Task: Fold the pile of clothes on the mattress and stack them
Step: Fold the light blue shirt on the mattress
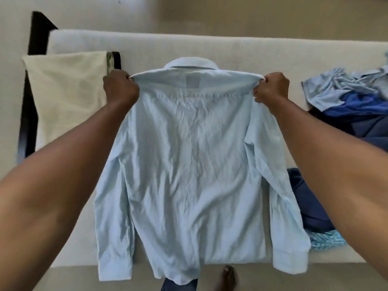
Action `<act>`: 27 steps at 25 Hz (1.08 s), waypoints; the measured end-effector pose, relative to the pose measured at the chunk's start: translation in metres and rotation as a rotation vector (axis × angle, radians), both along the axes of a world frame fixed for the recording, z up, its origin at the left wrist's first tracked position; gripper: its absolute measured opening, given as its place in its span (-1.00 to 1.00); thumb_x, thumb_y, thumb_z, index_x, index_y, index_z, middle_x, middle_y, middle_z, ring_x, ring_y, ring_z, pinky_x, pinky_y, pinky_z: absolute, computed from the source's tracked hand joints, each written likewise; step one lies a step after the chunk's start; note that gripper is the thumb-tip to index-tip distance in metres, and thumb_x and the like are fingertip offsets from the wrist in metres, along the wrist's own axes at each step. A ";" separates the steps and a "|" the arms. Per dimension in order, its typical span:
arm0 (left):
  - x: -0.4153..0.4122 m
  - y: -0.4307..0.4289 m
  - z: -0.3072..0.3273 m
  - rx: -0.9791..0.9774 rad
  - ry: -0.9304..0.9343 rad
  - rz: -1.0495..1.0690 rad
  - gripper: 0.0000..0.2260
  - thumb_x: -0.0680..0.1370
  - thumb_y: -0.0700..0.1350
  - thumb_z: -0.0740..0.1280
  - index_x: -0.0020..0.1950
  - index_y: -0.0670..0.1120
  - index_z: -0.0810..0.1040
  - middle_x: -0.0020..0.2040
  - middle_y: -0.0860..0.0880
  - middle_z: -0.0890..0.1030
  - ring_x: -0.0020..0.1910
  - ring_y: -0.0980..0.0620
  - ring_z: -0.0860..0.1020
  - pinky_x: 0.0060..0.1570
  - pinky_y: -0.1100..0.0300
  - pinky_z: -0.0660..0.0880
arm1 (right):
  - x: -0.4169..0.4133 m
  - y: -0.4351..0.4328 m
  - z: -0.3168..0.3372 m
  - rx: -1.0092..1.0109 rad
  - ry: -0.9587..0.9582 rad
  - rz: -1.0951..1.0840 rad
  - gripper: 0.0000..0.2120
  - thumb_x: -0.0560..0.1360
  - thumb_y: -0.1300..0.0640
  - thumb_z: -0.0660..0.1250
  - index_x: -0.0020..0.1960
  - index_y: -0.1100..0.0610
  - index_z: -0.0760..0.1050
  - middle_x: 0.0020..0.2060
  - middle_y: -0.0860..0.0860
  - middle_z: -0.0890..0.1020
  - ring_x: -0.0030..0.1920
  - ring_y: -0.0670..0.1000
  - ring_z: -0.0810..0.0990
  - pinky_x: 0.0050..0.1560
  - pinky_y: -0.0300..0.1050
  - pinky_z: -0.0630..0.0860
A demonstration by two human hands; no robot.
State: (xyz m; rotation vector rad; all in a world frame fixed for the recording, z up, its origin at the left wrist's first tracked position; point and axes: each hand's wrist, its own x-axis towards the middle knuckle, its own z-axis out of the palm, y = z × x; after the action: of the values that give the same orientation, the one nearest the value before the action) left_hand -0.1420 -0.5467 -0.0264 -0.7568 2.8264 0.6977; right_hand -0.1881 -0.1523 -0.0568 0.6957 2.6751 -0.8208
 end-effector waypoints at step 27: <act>0.447 0.244 -0.103 0.103 -0.580 -0.741 -0.41 0.66 -0.12 0.25 0.67 -0.01 0.15 0.71 -0.05 0.01 0.68 -0.09 -0.04 0.42 -0.08 0.42 | 0.433 0.107 -0.074 -0.395 -0.646 0.067 -0.39 0.50 -0.07 0.53 0.40 0.12 0.36 0.18 -0.05 0.54 0.18 0.02 0.55 0.23 -0.03 0.51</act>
State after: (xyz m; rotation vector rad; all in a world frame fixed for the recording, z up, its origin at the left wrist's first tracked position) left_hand 0.3055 -0.3026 -0.1295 0.1246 2.2448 0.3984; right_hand 0.2447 -0.0457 -0.1309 0.6293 1.8842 -0.8833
